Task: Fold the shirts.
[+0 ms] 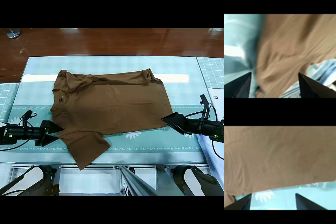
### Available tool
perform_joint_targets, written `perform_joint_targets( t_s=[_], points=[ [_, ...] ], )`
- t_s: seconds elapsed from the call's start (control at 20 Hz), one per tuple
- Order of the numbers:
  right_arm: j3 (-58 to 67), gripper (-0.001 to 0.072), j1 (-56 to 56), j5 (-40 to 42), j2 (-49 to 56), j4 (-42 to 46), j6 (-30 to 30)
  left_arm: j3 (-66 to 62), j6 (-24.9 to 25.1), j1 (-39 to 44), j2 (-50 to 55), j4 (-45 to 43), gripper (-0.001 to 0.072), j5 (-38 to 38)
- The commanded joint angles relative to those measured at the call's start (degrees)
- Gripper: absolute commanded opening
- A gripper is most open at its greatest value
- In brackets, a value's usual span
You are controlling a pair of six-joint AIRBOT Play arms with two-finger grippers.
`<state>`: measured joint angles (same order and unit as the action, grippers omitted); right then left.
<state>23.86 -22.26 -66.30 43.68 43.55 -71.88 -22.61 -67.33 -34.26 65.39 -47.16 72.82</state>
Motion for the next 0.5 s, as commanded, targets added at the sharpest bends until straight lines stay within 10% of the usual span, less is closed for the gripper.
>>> perform_joint_targets(
  t_s=[0.0, 0.1, 0.15, 0.2, 0.45],
  points=[
    [-0.07, 0.0624, -0.02, 0.31, -0.09, -0.17, -0.50, 2.97, 5.20, 0.00, 0.35, 5.95, 0.0697, -5.62],
    [-0.04, 0.0625, -0.04, 0.79, -0.09, -0.02, -1.03, 3.02, 5.18, 0.00, 0.35, 6.03, 0.0667, -6.69],
    [0.07, 0.0625, -0.52, 1.62, -0.09, 0.39, -2.05, 2.99, 5.20, 0.00, 0.35, 6.05, 0.0424, -6.60],
    [0.42, 0.0625, -1.62, 2.73, -0.09, 1.09, -3.34, 2.95, 7.32, 0.00, 0.35, 6.25, 0.0028, -5.42],
    [2.69, 0.0625, -12.00, 5.14, -0.09, 15.78, -10.82, 2.73, 8.98, 0.00, 0.26, 6.73, 0.0020, -3.76]
  ],
)
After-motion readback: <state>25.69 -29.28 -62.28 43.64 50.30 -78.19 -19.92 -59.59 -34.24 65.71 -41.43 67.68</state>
